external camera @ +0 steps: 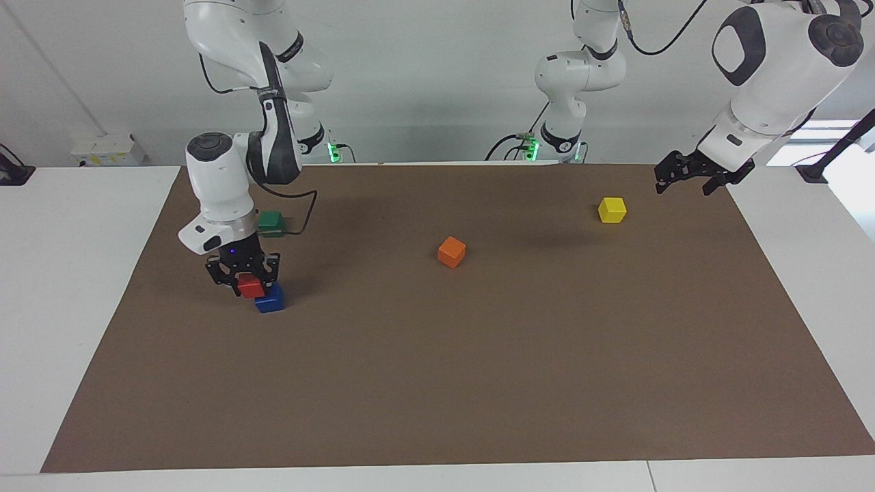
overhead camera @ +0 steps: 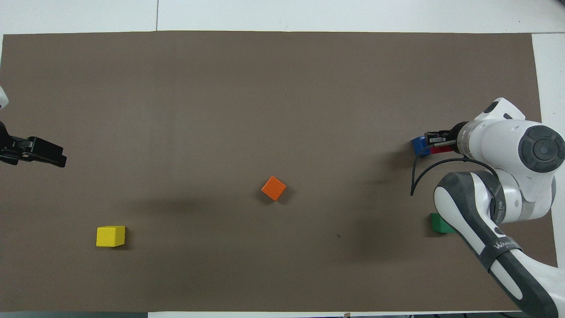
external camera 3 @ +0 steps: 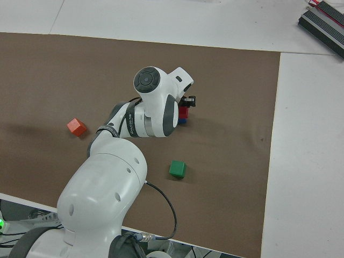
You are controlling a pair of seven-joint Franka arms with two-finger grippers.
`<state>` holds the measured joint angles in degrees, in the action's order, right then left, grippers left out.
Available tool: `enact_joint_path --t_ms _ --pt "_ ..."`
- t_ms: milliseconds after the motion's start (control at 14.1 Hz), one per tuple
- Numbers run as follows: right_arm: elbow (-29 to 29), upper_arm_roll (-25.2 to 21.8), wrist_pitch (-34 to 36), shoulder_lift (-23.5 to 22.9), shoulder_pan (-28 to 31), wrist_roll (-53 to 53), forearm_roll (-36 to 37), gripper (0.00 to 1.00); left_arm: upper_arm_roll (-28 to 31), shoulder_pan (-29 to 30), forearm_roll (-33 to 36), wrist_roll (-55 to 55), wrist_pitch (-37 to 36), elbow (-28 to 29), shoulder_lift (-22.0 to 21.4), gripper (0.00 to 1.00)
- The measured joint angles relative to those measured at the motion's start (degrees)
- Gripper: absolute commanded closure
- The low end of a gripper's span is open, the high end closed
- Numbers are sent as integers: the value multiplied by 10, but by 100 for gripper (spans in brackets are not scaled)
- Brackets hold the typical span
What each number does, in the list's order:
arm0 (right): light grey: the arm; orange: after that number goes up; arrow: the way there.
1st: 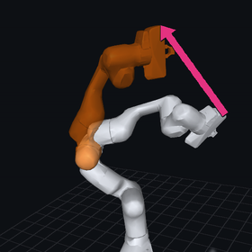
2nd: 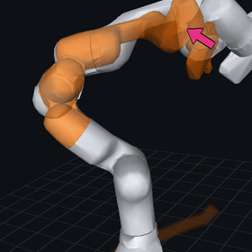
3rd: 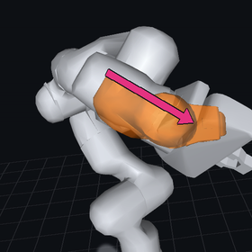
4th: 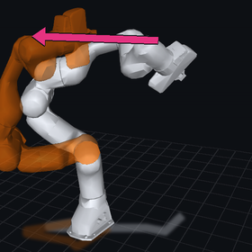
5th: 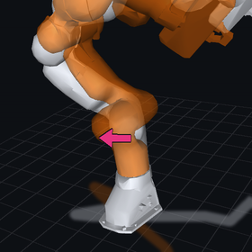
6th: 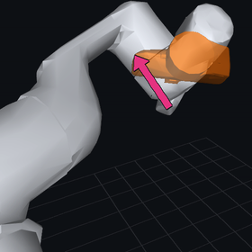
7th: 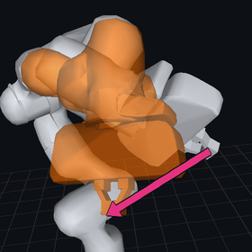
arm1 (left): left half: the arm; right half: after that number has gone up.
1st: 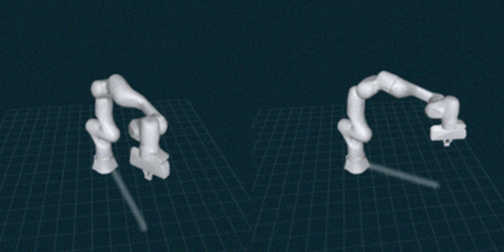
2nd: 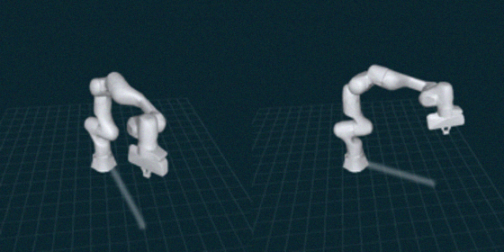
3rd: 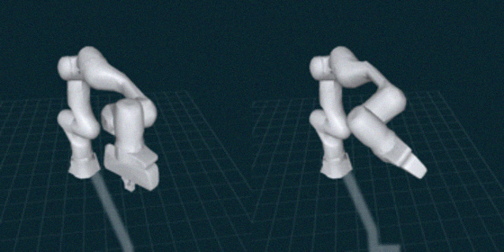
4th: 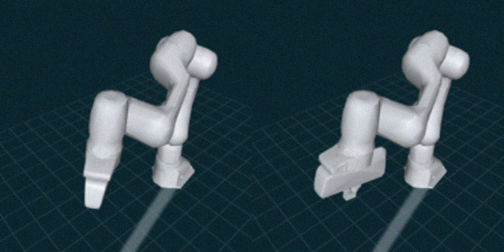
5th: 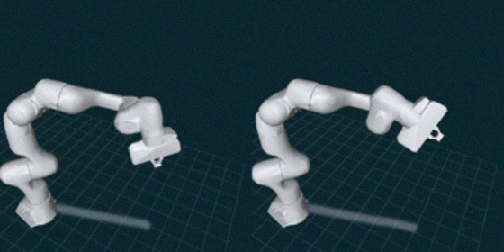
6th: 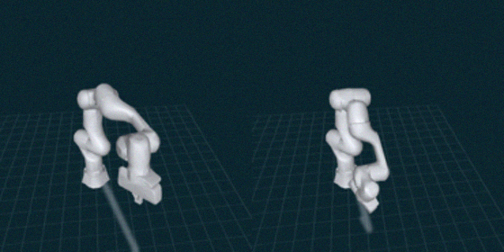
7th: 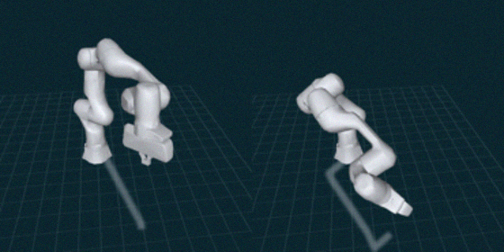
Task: Transfer red block to right arm and stack on blue block
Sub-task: 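Lower the red cube onto the blue cube and open the right gripper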
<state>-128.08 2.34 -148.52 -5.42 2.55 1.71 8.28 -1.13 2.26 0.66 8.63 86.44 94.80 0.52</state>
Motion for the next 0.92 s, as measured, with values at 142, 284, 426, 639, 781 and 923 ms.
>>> enact_joint_path --t_ms 142,284,426,639,781,923 --pt "2 0 -1 -5 0 0 0 100 1 0 0 0 0 0 0 0" --pt "5 2 -3 -12 0 0 0 100 1 -1 0 0 0 0 0 0" --pt "11 3 -4 -19 -1 0 0 100 1 -5 0 0 1 0 0 0" --pt "19 5 -4 -24 -3 -4 0 100 -3 -14 0 0 7 0 -1 0" --pt "24 5 -4 -26 -5 -10 0 100 -5 -26 0 0 23 0 -1 0" --pt "25 6 -3 -27 -6 -12 0 100 -5 -28 0 0 30 0 -1 0"
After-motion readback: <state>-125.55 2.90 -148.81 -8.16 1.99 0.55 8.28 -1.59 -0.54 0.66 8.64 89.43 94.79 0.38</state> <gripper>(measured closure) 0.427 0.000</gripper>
